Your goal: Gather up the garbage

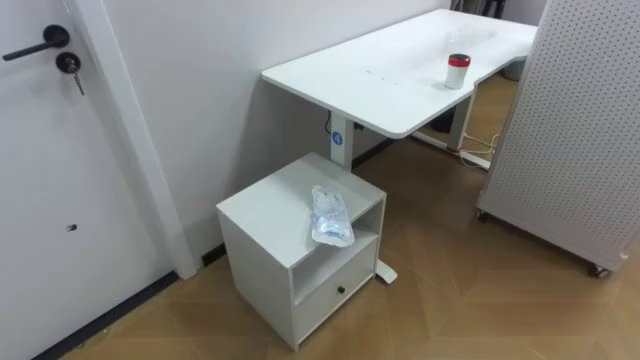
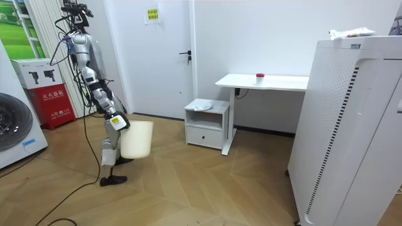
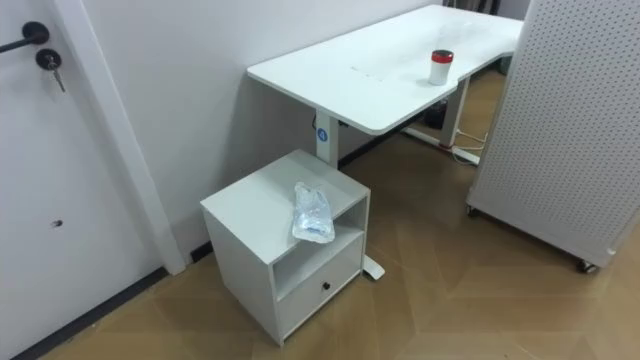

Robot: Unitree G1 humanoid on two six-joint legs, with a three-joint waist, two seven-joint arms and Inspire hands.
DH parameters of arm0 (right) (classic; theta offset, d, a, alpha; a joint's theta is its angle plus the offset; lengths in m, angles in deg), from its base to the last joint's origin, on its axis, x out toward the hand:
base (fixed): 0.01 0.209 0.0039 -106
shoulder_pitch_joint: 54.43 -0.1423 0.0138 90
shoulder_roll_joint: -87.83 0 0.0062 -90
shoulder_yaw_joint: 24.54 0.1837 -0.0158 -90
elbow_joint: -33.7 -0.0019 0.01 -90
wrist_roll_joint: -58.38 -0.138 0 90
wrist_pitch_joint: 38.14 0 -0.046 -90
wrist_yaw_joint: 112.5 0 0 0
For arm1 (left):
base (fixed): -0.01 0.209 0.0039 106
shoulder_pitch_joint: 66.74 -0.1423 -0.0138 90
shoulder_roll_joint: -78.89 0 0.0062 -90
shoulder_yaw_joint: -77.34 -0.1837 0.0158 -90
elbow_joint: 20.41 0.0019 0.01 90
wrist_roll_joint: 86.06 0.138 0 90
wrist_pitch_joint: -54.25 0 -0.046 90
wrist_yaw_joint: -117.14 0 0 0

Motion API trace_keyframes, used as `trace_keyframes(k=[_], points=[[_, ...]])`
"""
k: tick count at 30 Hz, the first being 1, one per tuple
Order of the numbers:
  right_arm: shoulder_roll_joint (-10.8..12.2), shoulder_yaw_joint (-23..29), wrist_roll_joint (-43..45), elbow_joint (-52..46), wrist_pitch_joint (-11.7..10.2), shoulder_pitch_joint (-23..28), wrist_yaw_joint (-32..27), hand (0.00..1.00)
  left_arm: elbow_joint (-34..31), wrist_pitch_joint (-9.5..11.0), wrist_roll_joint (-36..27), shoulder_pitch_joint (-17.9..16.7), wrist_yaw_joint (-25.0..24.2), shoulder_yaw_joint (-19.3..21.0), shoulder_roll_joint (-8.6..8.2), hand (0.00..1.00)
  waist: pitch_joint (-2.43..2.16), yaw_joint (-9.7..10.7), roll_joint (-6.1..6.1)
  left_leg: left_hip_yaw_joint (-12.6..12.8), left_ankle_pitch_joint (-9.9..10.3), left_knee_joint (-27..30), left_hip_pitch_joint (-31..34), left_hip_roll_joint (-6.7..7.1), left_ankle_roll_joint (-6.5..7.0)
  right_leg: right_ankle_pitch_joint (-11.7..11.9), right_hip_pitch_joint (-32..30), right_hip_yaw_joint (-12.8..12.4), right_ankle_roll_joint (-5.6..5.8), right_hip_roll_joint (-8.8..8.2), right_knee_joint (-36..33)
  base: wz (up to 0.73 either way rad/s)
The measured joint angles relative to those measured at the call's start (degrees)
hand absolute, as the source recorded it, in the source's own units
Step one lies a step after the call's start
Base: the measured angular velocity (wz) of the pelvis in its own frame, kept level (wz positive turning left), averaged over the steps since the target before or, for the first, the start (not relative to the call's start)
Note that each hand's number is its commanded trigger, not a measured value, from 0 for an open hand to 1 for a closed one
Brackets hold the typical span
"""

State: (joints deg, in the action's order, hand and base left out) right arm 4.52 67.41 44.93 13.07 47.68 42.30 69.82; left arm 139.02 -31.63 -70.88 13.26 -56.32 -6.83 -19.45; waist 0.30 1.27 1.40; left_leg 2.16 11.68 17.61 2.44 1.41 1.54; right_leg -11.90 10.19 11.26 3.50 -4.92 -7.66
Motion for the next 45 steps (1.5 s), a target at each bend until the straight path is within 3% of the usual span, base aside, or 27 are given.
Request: trace_keyframes(k=[9,15,23,24,32,34,35,37,40,42,44,45], points=[[0.01,-0.07,0.01,0.00,0.07,-0.03,0.00,1.00,-0.01,-0.07,-0.02,0.18,-0.55,0.04,0.04,0.00,-0.01,-0.02,0.18,0.05,0.05,-0.08,0.00,0.10,0.00,-0.25,-0.20,-0.03,0.01,-0.10,0.03,0.00],[0.00,-0.17,0.57,0.00,1.25,-1.74,0.24,1.00,-0.04,-1.10,-0.07,1.07,-0.51,-0.07,0.11,0.00,-0.01,0.04,0.29,-0.10,0.11,0.20,1.03,0.15,0.03,-0.40,-1.19,0.17,-0.04,-0.11,-0.16,0.01],[0.02,-0.69,0.45,1.86,1.85,-2.55,0.32,1.00,0.08,-1.17,-0.24,1.24,-0.46,-0.32,0.69,0.00,0.23,-0.12,0.09,-0.66,0.59,0.81,0.53,0.12,0.06,-0.37,-0.46,1.74,-0.07,-0.12,-0.98,0.04],[0.01,-0.68,0.41,1.86,1.85,-2.33,0.28,1.00,0.48,-1.41,-0.15,0.88,-0.46,-0.28,0.69,0.00,0.47,-0.15,0.02,-0.77,0.94,0.69,0.05,0.10,0.05,-0.38,-0.10,1.78,-0.07,-0.09,-1.00,-0.06],[0.11,0.33,-1.97,2.02,1.84,-1.29,0.41,1.00,1.87,-3.81,0.66,-0.58,-1.07,0.15,0.73,0.00,0.07,-0.13,-0.24,-0.90,2.01,3.21,0.96,-0.81,-0.20,-0.51,-0.28,3.06,-0.28,0.56,-1.49,0.00],[0.17,0.47,-1.67,1.96,1.82,-1.23,0.75,1.00,1.95,-3.94,0.75,-0.78,-1.08,0.15,0.79,0.00,0.22,-0.05,-0.19,-1.09,3.16,5.53,1.71,-1.74,-0.64,-1.21,-0.30,3.00,-1.26,1.36,-2.65,0.00],[0.17,0.51,-1.60,1.96,1.82,-1.24,0.95,1.00,2.04,-3.96,0.75,-1.00,-1.08,0.23,0.84,0.00,0.15,-0.14,-0.36,-1.21,3.58,6.37,1.95,-1.94,-0.80,-1.79,-0.43,3.05,-1.23,1.50,-3.29,0.00],[0.15,0.56,-1.36,1.67,1.81,-1.12,1.65,1.00,2.01,-4.22,0.75,-1.02,-1.17,0.62,1.05,0.00,0.38,-0.06,-0.28,-1.42,5.57,10.58,3.45,-3.15,-1.54,-4.88,-1.72,3.02,-1.58,2.16,-7.22,0.00],[0.13,0.58,-1.45,1.98,1.78,-1.13,2.17,1.00,1.92,-4.69,0.73,-1.10,-2.40,0.59,1.41,0.00,-0.13,-0.10,-0.23,-1.14,6.73,13.48,4.18,-4.83,-2.59,-7.58,-2.97,2.93,-2.84,2.99,-10.87,0.00],[0.11,0.93,-1.52,1.96,1.78,-1.10,2.24,1.00,1.93,-5.67,0.74,-1.29,-3.14,0.64,1.43,0.00,-0.20,0.05,-0.11,-0.75,6.60,14.88,4.54,-5.27,-3.05,-8.37,-3.10,3.18,-3.45,3.00,-11.96,0.15],[0.12,1.59,-1.92,1.97,1.81,-0.71,2.15,1.00,1.85,-6.67,0.77,-1.74,-3.30,0.69,1.53,0.00,-0.17,0.18,-0.04,1.30,5.70,18.16,6.24,-6.02,-3.48,-9.46,-3.36,3.10,-4.31,3.00,-13.13,0.26],[0.14,1.57,-2.47,1.68,1.72,-0.73,2.02,1.00,1.95,-6.80,0.74,-2.15,-3.26,0.61,1.70,0.00,-0.05,0.36,0.26,1.97,3.54,23.46,9.59,-6.07,-2.42,-9.84,-2.76,2.11,-4.97,3.18,-13.28,0.32]])
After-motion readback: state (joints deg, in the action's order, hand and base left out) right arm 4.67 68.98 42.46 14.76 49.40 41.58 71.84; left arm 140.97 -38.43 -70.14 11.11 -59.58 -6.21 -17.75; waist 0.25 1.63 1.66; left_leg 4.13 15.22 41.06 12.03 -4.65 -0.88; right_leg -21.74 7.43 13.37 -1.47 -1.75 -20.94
